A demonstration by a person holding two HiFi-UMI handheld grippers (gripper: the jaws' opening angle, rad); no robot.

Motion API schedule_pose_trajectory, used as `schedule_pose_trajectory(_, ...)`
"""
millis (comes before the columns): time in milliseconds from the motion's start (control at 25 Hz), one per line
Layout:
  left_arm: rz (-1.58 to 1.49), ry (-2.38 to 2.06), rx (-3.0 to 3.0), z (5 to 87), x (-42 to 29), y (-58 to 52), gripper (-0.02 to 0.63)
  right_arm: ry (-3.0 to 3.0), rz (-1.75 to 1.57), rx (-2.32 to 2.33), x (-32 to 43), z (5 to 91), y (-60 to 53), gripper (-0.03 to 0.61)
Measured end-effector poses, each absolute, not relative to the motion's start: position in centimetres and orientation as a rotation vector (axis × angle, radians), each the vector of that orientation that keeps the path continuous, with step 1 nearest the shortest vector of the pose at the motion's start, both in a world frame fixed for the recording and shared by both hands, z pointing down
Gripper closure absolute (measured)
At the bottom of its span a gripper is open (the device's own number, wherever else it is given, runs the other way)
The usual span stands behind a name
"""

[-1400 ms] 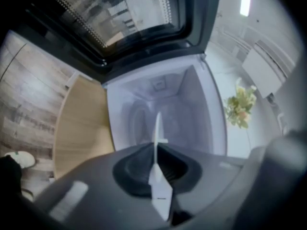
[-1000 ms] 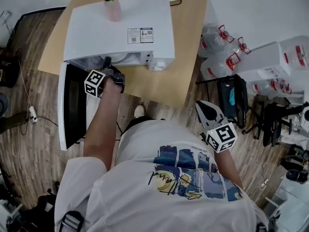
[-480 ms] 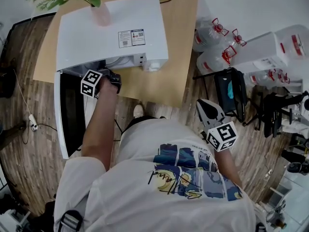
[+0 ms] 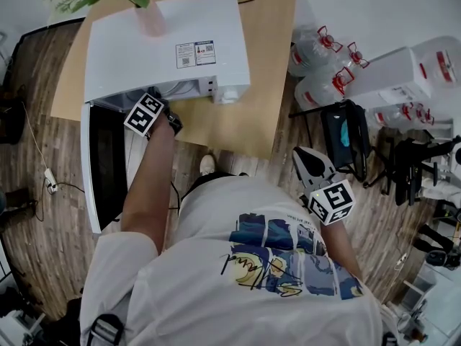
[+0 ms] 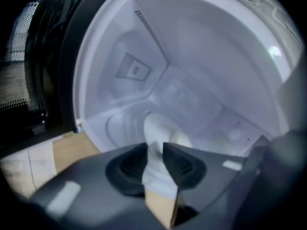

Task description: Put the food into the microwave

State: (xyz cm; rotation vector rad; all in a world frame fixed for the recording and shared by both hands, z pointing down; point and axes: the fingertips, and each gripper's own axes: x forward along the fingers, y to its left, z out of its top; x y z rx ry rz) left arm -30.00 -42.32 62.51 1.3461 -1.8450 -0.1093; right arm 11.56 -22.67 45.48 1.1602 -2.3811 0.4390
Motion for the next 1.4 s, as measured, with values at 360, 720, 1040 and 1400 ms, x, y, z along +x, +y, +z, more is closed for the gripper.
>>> schedule_pose_trajectory(360,0.214,-1.989,1.434,62.3,-30.3,-42.5,0.485,-2.388,0.456,1.152,12.9,45.6,-21.4,0.566)
schedule_pose_trajectory(720,0.235,-2.02,1.431,61.6,-29.9,-40.8,0.451,-2.424,0.46,1.139,14.6,45.8,-20.7,0.566)
schedule_pose_trajectory(1040,0.191,-2.006,1.429,60.5,-28.6,-37.3,0.456,-2.487,0.449,1.062,15.1,46.0,-20.8,0.566)
schedule_pose_trajectory(1400,0.182,-1.951,1.492,59.9,-25.2,-32.9,0.57,-2.552,0.435,0.952,15.5,46.3,-20.5,0.566)
